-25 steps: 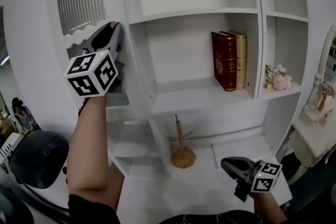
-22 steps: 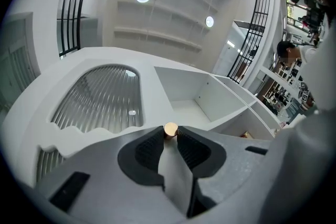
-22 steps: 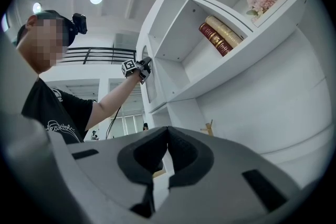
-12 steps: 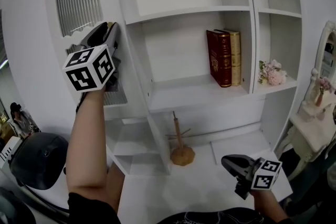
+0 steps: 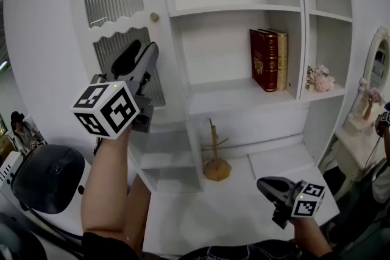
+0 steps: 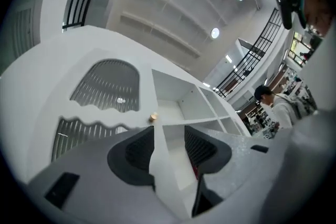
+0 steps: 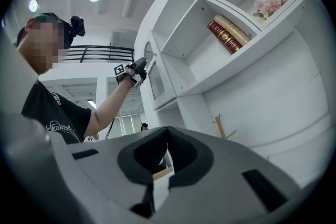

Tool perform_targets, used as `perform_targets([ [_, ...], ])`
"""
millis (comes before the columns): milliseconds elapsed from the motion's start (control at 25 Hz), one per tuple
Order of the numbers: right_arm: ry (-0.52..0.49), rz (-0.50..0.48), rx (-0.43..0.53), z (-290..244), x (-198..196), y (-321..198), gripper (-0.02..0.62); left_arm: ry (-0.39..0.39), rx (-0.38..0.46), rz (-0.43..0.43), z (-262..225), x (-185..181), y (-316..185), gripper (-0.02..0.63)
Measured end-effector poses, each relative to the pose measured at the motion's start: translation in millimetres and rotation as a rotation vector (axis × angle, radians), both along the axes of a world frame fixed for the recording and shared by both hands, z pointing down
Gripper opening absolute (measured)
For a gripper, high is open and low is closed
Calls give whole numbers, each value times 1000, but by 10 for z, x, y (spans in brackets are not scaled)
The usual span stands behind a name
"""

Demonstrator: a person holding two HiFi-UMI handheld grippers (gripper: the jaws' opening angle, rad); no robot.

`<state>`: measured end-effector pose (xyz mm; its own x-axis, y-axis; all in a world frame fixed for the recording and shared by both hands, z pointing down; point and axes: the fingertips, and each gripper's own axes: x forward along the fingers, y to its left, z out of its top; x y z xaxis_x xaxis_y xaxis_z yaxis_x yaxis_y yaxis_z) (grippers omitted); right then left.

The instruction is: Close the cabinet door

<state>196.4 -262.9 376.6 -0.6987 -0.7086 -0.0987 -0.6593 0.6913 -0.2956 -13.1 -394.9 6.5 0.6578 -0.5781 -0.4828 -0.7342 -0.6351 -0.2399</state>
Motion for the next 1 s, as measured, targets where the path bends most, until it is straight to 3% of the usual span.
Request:
perform_targets([
  [200, 74, -28, -5, -22, -440, 104, 8, -13, -187, 244, 861, -95, 530, 169],
  [360, 98, -48, -28, 0, -756, 210, 6, -7, -339, 346, 1659, -302, 909, 167],
  [480, 118, -62, -44, -2, -984, 291, 6, -38, -464, 371, 2278, -425, 1102, 166],
  [640, 103, -94, -45, -19, -1284, 478, 8, -53, -566, 385, 2913, -537, 1393, 164],
  [920, 25, -150, -77, 135, -1709, 814, 6, -84, -676, 379, 3693, -499, 1833, 158],
  [1000, 11, -146, -86, 176, -1772, 898, 6, -78, -714, 410, 3806, -443, 2006, 145],
])
